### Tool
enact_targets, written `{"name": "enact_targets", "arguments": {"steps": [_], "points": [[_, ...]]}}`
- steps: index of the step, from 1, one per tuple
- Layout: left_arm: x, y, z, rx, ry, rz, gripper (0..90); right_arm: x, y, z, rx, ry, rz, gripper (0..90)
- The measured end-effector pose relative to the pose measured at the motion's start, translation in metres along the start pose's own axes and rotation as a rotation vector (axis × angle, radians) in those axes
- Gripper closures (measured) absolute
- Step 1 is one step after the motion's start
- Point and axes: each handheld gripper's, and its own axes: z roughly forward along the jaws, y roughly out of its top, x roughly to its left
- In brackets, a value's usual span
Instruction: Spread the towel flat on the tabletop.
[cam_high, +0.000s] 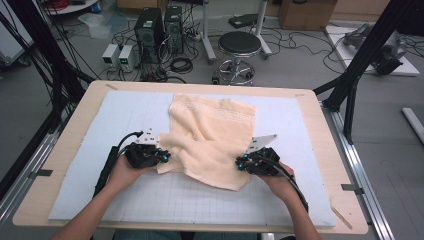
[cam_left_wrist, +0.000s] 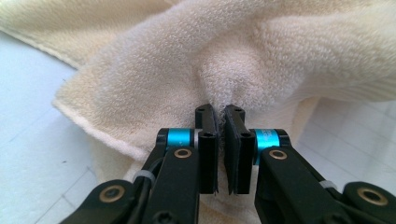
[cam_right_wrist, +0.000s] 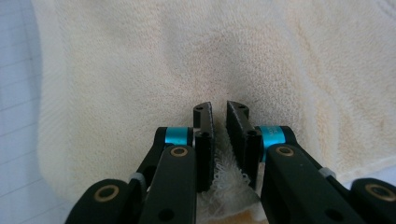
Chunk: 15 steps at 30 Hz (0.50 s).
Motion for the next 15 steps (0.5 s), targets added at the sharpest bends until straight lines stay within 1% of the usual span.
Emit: {"name": "enact_targets", "arguments": {"steps": [1,4,7,9,12,15], "points": [[0.0,0.0,-0.004,-0.008,-0.005,-0.002,84.4,0.001,0.0,-0.003,-0.005,0.004,0.0,82.1],[-0.002,-0.001,-0.021,-0.053,-0.007,-0.005,84.4,0.005,0.002,-0.016,-0.024,0.001,-0.008,82.1],[-0.006,-0.003,-0.037,-0.068,-0.013,0.006,84.3,0.01,0.004,-0.03,-0.057,0.008,-0.013,82.0],[-0.01,-0.005,-0.047,-0.074,-0.024,0.014,84.3,0.014,0.006,-0.037,-0.065,0.011,-0.028,82.0],[-0.02,-0.011,-0.059,-0.08,-0.032,0.03,84.4,0.024,0.009,-0.045,-0.072,0.021,-0.049,82.1],[-0.033,-0.019,-0.075,-0.095,-0.036,0.045,84.4,0.037,0.012,-0.054,-0.086,0.028,-0.077,82.1]]}}
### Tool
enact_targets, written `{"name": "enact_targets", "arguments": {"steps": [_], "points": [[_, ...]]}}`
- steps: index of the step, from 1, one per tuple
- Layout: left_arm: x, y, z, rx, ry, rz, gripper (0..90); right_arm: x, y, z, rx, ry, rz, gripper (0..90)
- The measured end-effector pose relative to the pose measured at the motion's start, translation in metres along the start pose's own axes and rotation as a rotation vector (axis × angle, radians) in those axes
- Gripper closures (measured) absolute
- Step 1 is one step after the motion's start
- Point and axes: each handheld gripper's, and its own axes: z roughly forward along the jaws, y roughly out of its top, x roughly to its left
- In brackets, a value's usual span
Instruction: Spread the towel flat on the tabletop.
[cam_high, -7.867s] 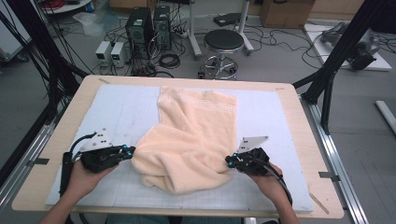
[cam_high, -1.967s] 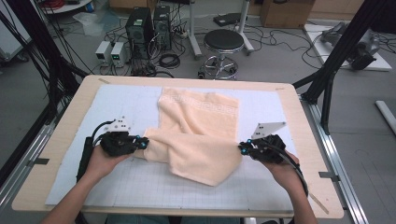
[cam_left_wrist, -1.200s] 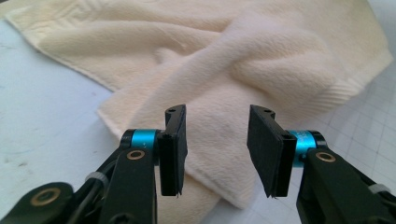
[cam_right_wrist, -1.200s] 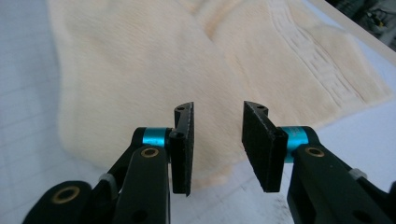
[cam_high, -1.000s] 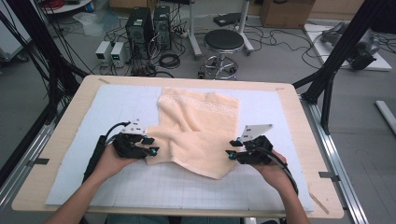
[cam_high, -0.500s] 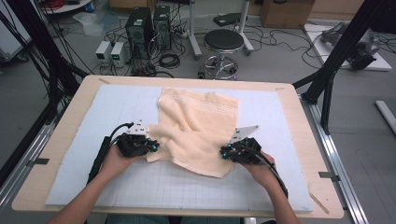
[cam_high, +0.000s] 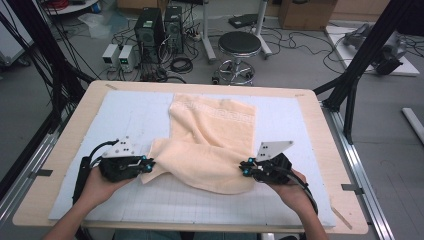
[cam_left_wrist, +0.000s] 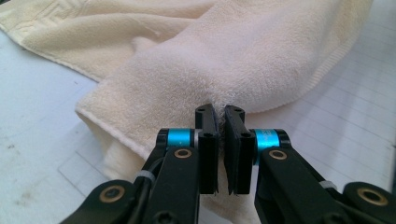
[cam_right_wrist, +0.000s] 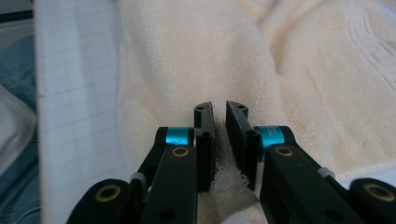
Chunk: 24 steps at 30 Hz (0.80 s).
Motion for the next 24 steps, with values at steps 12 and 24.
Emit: {"name": "enact_targets", "arguments": {"steps": [12,24], "points": [[-0.067,-0.017,-0.074,-0.034,-0.095,0.033,72.9,0.077,0.005,-0.048,-0.048,0.16,-0.054,70.7],[-0.01,-0.016,0.004,-0.038,-0.062,-0.013,58.9,0.039,0.008,-0.006,-0.007,0.062,-0.051,60.7]]}}
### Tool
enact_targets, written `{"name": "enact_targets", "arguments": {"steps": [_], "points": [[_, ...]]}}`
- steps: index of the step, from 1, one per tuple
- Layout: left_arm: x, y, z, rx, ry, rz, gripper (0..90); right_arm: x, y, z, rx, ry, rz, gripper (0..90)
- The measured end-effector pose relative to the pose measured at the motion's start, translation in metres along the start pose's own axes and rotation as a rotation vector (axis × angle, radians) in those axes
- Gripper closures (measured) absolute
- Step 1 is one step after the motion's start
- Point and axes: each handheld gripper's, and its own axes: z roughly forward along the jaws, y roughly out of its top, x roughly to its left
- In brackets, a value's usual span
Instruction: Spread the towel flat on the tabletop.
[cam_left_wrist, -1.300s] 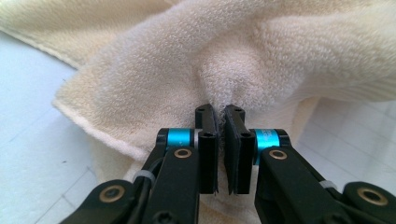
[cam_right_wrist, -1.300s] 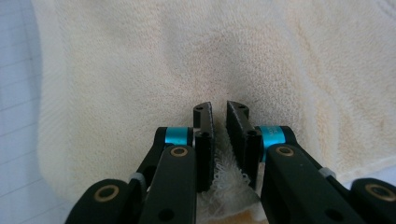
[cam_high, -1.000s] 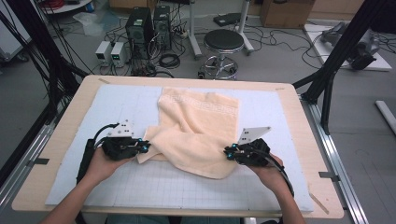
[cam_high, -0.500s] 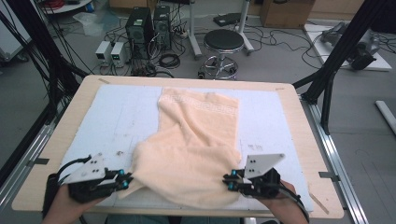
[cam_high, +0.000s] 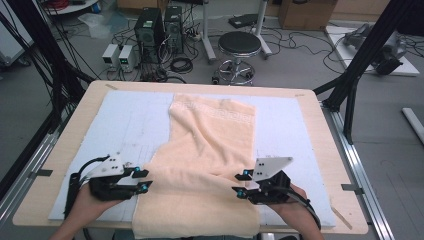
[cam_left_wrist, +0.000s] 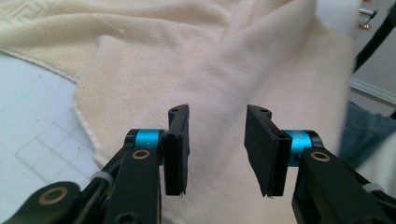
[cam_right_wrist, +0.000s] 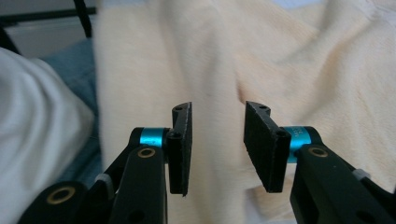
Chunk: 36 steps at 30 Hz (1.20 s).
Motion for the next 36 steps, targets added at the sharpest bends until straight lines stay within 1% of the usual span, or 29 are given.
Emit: {"name": "enact_targets", "arguments": {"steps": [1,2,4,5,6,7,8,9,10,11,12,14,16,19,21,22,23,24,25,26,27,28,30,31,32,34,35,36], "points": [[0.003,0.001,0.008,0.013,0.004,0.012,56.9,-0.006,-0.003,0.006,0.013,-0.009,0.005,60.0],[0.007,0.001,0.016,0.028,-0.001,0.021,55.8,-0.012,-0.006,0.012,0.034,-0.017,0.008,59.5],[0.01,0.0,0.031,0.081,-0.026,0.027,55.5,-0.024,-0.014,0.026,0.045,0.013,0.031,57.5],[0.011,-0.002,0.038,0.11,-0.031,0.03,55.5,-0.027,-0.017,0.032,0.052,0.034,0.046,57.3],[0.011,-0.004,0.044,0.138,-0.038,0.032,55.9,-0.03,-0.021,0.04,0.069,0.052,0.048,57.3],[0.011,-0.007,0.049,0.157,-0.046,0.03,58.0,-0.031,-0.024,0.048,0.093,0.066,0.052,57.7],[0.011,-0.009,0.052,0.179,-0.052,0.044,61.9,-0.032,-0.026,0.054,0.116,0.077,0.058,60.9],[0.01,-0.011,0.054,0.181,-0.05,0.046,67.6,-0.031,-0.029,0.059,0.132,0.085,0.052,67.5],[0.009,-0.012,0.053,0.177,-0.042,0.045,71.2,-0.03,-0.032,0.063,0.142,0.094,0.053,73.5],[0.008,-0.012,0.052,0.179,-0.041,0.049,74.8,-0.029,-0.034,0.066,0.142,0.101,0.061,78.7],[0.006,-0.012,0.051,0.175,-0.037,0.048,77.3,-0.027,-0.034,0.066,0.142,0.104,0.06,81.8],[0.002,-0.011,0.045,0.168,-0.028,0.06,80.3,-0.023,-0.033,0.062,0.134,0.097,0.045,84.0],[-0.006,-0.01,0.037,0.155,-0.03,0.069,80.7,-0.016,-0.031,0.052,0.117,0.102,0.048,84.1],[-0.021,-0.011,0.021,0.125,-0.056,0.071,80.7,-0.001,-0.029,0.035,0.092,0.105,0.035,84.1],[-0.032,-0.012,0.013,0.124,-0.076,0.091,80.5,0.01,-0.028,0.025,0.083,0.108,0.027,84.0],[-0.037,-0.013,0.01,0.125,-0.08,0.099,79.8,0.016,-0.028,0.021,0.078,0.123,0.023,83.1],[-0.04,-0.013,0.007,0.124,-0.085,0.099,77.1,0.02,-0.028,0.018,0.071,0.145,0.018,79.5],[-0.04,-0.013,0.004,0.12,-0.089,0.095,72.9,0.024,-0.028,0.015,0.065,0.16,0.017,73.2],[-0.039,-0.013,0.001,0.108,-0.099,0.088,70.2,0.027,-0.027,0.011,0.056,0.163,0.021,70.2],[-0.038,-0.013,-0.002,0.095,-0.095,0.086,68.1,0.029,-0.026,0.006,0.031,0.163,0.021,69.5],[-0.035,-0.012,-0.003,0.084,-0.081,0.079,66.7,0.029,-0.024,0.002,0.01,0.144,0.019,67.6],[-0.031,-0.01,-0.004,0.073,-0.074,0.069,65.3,0.027,-0.023,-0.002,0.0,0.117,0.02,65.2],[-0.023,-0.008,-0.004,0.057,-0.053,0.061,64.2,0.018,-0.022,-0.005,0.001,0.066,0.036,64.8],[-0.018,-0.006,-0.003,0.052,-0.04,0.057,63.3,0.011,-0.022,-0.004,0.008,0.037,0.035,64.5],[-0.014,-0.005,0.0,0.047,-0.027,0.047,63.1,0.005,-0.022,-0.001,0.028,0.002,0.036,63.6],[-0.004,-0.004,0.008,0.048,-0.018,0.026,62.9,-0.008,-0.023,0.007,0.056,-0.039,0.04,62.3],[0.001,-0.003,0.013,0.053,-0.006,0.026,62.8,-0.014,-0.024,0.011,0.064,-0.062,0.045,62.3],[0.006,-0.002,0.019,0.055,0.002,0.016,61.7,-0.023,-0.025,0.015,0.071,-0.077,0.051,61.9]]}}
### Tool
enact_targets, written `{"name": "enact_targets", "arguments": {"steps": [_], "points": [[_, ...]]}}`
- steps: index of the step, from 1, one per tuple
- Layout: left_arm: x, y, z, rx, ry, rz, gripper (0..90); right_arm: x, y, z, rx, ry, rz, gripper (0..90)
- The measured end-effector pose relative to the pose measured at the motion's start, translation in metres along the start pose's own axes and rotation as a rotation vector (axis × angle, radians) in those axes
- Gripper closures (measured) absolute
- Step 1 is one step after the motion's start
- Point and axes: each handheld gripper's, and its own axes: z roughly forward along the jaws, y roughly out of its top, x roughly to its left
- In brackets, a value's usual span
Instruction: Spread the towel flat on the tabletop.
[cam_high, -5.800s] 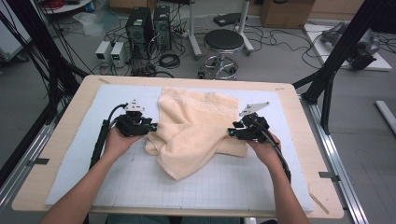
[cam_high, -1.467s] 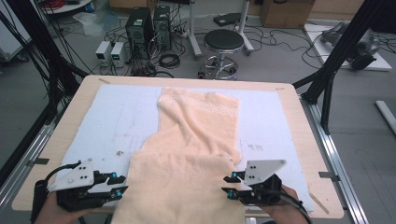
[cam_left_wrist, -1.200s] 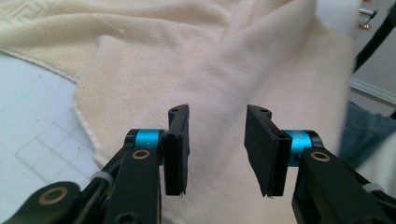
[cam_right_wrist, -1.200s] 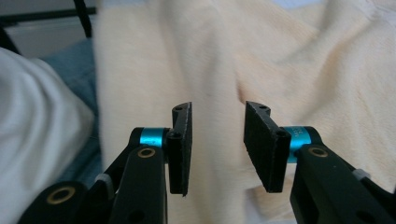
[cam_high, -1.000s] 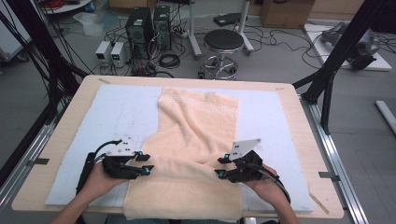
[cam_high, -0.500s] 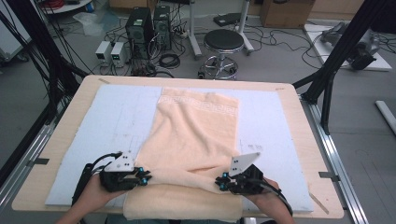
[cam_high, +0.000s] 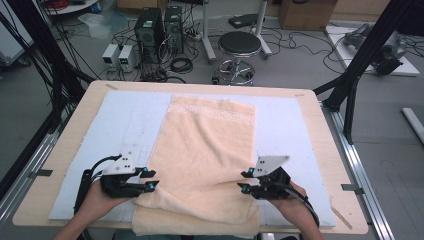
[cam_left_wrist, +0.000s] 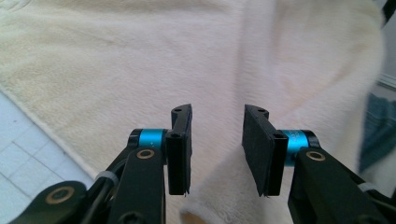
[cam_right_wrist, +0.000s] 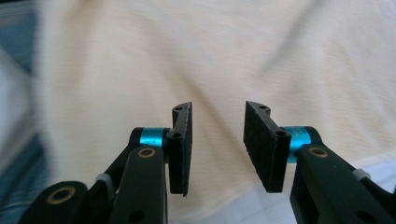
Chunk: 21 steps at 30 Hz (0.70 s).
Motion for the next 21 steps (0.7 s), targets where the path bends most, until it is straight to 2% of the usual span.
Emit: {"name": "enact_targets", "arguments": {"steps": [2,5,8,9,12,16,17,19,21], "points": [[0.01,0.002,0.01,0.007,0.018,-0.02,60.7,-0.017,0.0,0.008,-0.006,-0.014,0.05,61.6],[0.026,0.004,0.026,0.014,0.06,-0.042,60.9,-0.042,0.002,0.018,0.008,-0.073,0.062,62.3],[0.038,0.002,0.038,0.044,0.088,-0.062,60.9,-0.069,0.0,0.026,-0.001,-0.106,0.131,64.4],[0.04,0.0,0.041,0.056,0.104,-0.056,60.9,-0.076,-0.002,0.03,0.005,-0.111,0.149,64.5],[0.045,-0.003,0.047,0.084,0.109,-0.076,60.9,-0.094,-0.01,0.045,0.042,-0.134,0.187,63.1],[0.044,-0.003,0.051,0.11,0.11,-0.063,60.9,-0.109,-0.017,0.061,0.067,-0.152,0.248,62.5],[0.043,-0.004,0.052,0.107,0.112,-0.064,60.9,-0.112,-0.018,0.064,0.068,-0.139,0.26,64.9],[0.045,-0.004,0.052,0.106,0.111,-0.067,61.3,-0.117,-0.015,0.065,0.073,-0.116,0.263,80.9],[0.045,-0.004,0.053,0.101,0.111,-0.071,62.1,-0.12,-0.009,0.066,0.116,-0.103,0.247,85.2]]}}
